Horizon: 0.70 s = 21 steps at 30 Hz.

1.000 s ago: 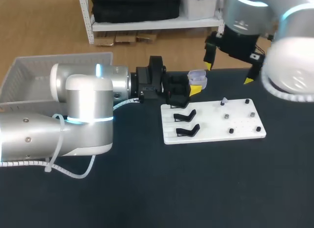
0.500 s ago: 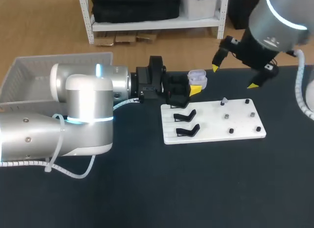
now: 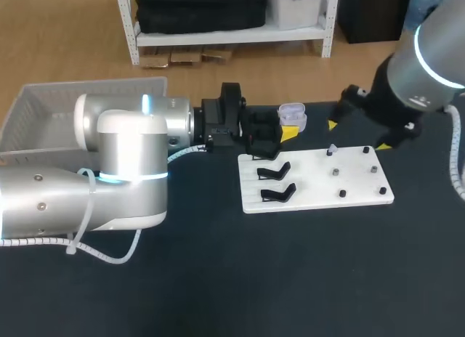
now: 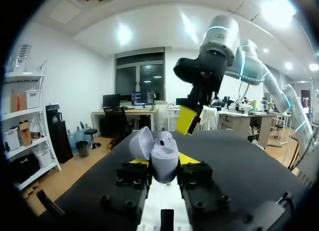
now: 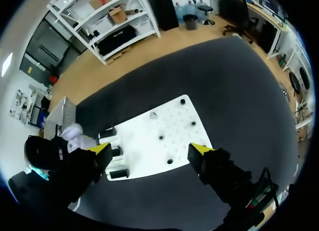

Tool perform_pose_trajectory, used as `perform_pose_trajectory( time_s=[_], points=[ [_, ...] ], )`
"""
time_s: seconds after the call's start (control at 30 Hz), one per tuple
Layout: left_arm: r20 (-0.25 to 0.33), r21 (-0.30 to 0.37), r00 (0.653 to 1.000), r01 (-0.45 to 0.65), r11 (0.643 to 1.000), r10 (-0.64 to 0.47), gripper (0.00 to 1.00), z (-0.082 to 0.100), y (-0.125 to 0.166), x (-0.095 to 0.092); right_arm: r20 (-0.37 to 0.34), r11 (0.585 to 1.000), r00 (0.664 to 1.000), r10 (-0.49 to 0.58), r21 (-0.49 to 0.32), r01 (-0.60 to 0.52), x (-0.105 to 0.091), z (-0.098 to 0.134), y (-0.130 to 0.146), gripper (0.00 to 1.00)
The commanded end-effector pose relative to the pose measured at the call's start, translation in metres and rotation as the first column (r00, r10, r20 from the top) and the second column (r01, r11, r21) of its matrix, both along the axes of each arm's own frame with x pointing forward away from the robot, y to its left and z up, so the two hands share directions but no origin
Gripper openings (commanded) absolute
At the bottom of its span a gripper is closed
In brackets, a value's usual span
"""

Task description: Pick up each earbud case from the left stands, insert the matching earbuds, close the lid, and place the case in the box.

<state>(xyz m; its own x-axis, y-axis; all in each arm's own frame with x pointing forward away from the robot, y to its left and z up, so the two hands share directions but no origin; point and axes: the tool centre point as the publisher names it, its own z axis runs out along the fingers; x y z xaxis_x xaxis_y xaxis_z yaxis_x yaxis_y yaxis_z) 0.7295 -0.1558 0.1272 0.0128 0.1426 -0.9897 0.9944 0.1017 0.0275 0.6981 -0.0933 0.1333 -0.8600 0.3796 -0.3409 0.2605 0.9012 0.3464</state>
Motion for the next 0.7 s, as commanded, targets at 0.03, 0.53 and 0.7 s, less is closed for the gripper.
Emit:
perform_pose_trajectory(
  time_s=[0.03, 0.53, 0.7],
  points=[
    [0.007, -0.007, 1.000, -0.009, 1.000, 0.009, 0.00, -0.002, 0.000, -0.002, -0.039, 1.000, 0.999, 0.008, -0.009, -0.008, 0.027, -0.027, 0.013, 1.00],
    [0.007, -0.007, 1.000, -0.009, 1.000, 0.009, 0.00, -0.002, 0.000, -0.002, -0.073, 0.999, 0.996, 0.048, -0.009, -0.049, 0.055, -0.075, 0.018, 0.76],
    [0.007, -0.007, 1.000, -0.009, 1.000, 0.009, 0.00, -0.002, 0.000, -0.002, -0.085, 0.997, 0.993, 0.078, -0.011, -0.080, 0.058, -0.083, 0.019, 0.68]
  ],
)
